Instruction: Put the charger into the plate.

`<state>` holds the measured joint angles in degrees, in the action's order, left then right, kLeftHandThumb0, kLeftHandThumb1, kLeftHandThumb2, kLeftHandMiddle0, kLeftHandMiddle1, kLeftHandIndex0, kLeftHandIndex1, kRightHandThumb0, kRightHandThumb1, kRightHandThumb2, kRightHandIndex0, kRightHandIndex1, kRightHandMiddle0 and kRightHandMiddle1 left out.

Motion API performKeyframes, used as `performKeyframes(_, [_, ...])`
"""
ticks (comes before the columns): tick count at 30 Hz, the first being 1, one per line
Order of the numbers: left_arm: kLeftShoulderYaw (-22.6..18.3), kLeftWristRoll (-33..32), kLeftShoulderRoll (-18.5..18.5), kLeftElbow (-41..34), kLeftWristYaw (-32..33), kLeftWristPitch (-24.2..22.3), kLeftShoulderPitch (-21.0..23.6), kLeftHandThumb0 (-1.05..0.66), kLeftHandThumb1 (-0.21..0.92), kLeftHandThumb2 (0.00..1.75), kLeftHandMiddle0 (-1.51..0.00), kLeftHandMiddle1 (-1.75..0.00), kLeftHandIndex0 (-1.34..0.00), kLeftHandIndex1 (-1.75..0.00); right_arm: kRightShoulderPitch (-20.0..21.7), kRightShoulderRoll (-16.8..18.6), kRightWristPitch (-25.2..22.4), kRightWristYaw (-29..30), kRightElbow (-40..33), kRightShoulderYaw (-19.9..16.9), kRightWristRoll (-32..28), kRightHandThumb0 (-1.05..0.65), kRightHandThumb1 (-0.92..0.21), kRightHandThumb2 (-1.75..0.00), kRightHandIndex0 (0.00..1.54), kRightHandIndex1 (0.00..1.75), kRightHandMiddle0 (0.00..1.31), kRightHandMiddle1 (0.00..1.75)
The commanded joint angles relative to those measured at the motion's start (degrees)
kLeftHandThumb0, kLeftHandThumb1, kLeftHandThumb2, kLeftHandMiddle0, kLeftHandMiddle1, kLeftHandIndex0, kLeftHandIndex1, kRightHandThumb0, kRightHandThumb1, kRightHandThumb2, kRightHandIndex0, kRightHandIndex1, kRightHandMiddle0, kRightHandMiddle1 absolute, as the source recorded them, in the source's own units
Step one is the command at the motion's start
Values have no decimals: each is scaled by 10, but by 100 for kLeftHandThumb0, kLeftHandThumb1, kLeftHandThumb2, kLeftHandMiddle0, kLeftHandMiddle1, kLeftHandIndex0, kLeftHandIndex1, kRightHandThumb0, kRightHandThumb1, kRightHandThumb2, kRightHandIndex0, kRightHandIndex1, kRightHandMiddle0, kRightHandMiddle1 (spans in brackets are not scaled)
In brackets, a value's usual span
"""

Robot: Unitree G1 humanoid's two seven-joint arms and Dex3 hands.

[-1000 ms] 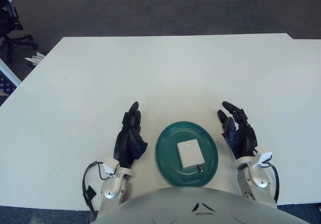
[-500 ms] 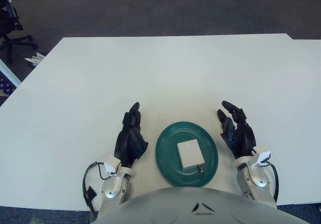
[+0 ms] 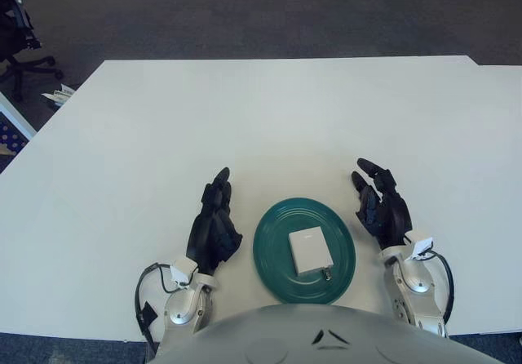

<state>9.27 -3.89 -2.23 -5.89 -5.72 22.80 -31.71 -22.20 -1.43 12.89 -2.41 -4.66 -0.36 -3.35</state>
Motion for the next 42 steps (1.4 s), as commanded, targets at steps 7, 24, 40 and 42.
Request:
performKeyframes(7, [-7,12,9,64,0,12,1,-104,92,110,-19,0,0,-44,-16,-7,-5,1,43,-8,9,-79,-92,-84,19,0,0,64])
performKeyframes(24, [-9,15,11,88,-7,43,10,-104,92,110,-19,0,0,-44,-15,-10,8,-2,63,-10,11,-80,-92,-85,19,0,0,55])
performKeyframes(40, [-10,23,8,76,5,29,2,-104,92,110,-17,0,0,-42,-20,-11,5,-6,63,-14,4,-82,-92,-84,22,1,0,49])
performKeyframes(42, [-9,20,7,73,4,24,1,-104,92,110,-17,0,0,-42,-21,-11,4,-6,61,-15,4,-82,-92,-84,23,1,0,49])
